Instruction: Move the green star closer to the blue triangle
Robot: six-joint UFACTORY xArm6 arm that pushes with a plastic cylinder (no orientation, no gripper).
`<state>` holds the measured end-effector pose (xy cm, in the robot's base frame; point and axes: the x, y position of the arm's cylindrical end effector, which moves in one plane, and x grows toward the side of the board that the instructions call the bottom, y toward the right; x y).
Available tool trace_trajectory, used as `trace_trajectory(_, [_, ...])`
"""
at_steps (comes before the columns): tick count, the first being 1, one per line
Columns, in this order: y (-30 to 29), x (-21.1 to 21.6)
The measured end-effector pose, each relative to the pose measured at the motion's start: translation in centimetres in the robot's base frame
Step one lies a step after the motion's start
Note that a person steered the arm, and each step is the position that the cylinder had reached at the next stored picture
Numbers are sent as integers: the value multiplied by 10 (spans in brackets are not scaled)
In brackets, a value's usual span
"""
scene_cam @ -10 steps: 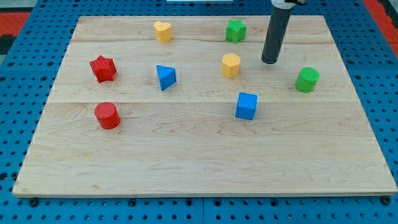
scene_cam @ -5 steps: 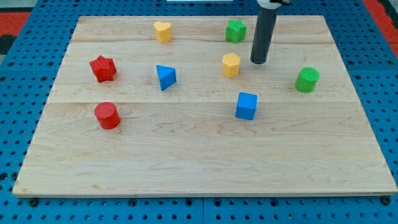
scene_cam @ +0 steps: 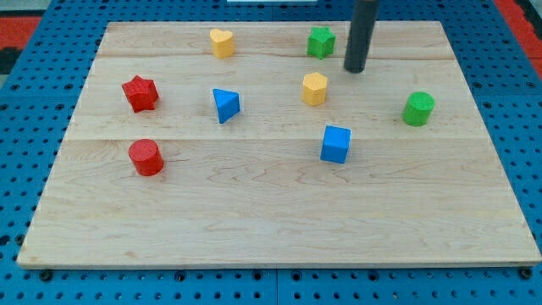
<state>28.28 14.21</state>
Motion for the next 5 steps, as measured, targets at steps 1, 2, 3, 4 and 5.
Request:
trace_trajectory(1, [4, -60])
trace_trajectory(2, [-99, -55])
trace_trajectory(3, [-161, 6])
trace_trajectory(4, [-231, 48])
trace_trajectory(5, [-276, 46])
